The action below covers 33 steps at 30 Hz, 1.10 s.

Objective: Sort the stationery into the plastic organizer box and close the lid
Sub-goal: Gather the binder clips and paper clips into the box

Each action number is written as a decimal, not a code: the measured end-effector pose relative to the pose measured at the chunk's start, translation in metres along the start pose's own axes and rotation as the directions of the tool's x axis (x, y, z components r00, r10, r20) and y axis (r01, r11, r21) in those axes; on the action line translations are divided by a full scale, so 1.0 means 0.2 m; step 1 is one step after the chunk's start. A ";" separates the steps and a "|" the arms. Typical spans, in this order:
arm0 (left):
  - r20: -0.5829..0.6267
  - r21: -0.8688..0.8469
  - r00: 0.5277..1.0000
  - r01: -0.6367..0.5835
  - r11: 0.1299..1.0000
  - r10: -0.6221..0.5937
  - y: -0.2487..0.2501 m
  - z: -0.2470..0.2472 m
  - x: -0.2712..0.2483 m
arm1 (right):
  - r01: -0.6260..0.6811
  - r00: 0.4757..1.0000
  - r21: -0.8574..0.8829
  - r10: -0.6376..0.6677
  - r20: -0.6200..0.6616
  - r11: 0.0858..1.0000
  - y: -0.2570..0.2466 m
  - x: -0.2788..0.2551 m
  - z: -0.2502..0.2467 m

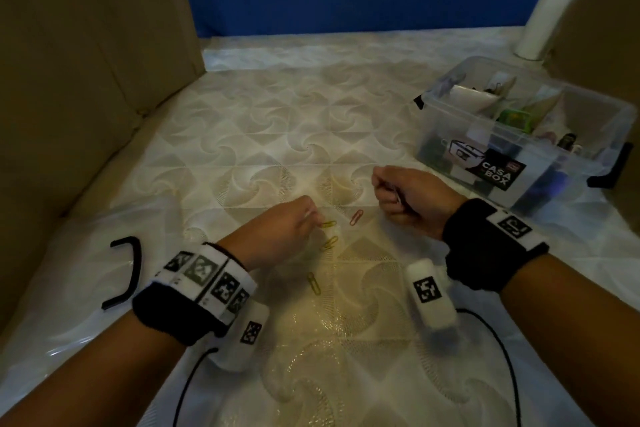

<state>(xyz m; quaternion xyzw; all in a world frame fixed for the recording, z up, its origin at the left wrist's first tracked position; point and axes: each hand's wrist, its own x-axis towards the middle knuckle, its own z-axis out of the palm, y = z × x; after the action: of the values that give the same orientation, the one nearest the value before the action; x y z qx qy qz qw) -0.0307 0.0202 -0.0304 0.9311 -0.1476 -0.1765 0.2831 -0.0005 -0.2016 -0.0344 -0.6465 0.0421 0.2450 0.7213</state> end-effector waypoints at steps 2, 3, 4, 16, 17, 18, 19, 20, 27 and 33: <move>0.066 0.177 0.997 -0.048 0.983 0.037 0.01 0.02 0.00 | 0.076 0.995 -0.556 -0.101 -0.015 0.828 -0.03 0.01 0.02; 0.100 0.237 0.995 -0.050 0.970 0.027 0.01 0.04 0.01 | 0.112 0.990 -0.782 -0.134 0.037 0.613 -0.04 0.02 0.03; 0.125 0.289 0.992 -0.045 0.956 0.009 0.01 0.06 0.02 | 0.128 0.990 -0.903 -0.106 0.093 0.410 -0.04 0.03 0.05; 0.217 0.425 0.976 -0.106 0.899 0.013 0.07 0.11 0.09 | 0.102 0.985 -0.995 0.139 0.098 -0.021 -0.02 0.11 0.11; 0.204 0.346 0.978 -0.115 0.931 0.045 0.07 0.10 0.08 | 0.113 0.982 -0.986 0.138 0.129 0.119 -0.01 0.10 0.10; 0.180 0.209 0.981 -0.107 0.972 0.069 0.06 0.08 0.08 | 0.109 0.979 -0.919 0.121 0.166 0.378 -0.01 0.07 0.08; 0.161 -0.009 0.985 -0.064 0.998 0.065 0.05 0.05 0.07 | 0.058 0.978 -0.725 0.108 0.181 0.686 -0.01 0.05 0.05; 0.153 -0.288 0.988 0.011 0.958 0.034 0.04 0.02 0.05 | 0.010 0.974 -0.417 0.085 0.210 0.909 0.00 0.01 0.02; 0.059 -0.792 0.998 0.033 0.610 0.022 0.02 -0.09 -0.04 | 0.035 0.991 0.507 -0.094 0.091 0.861 0.05 -0.14 -0.08; 0.094 -0.034 0.980 -0.174 0.984 0.176 -0.04 -0.07 -0.12 | -0.203 0.931 -0.669 -0.071 -0.359 0.715 0.04 -0.07 -0.12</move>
<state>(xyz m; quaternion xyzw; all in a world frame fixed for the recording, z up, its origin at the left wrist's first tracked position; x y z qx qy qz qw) -0.0456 0.0430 -0.0182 0.9012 -0.2401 -0.1974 0.3021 -0.0108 -0.2285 -0.0410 -0.9011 0.1013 0.1465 0.3953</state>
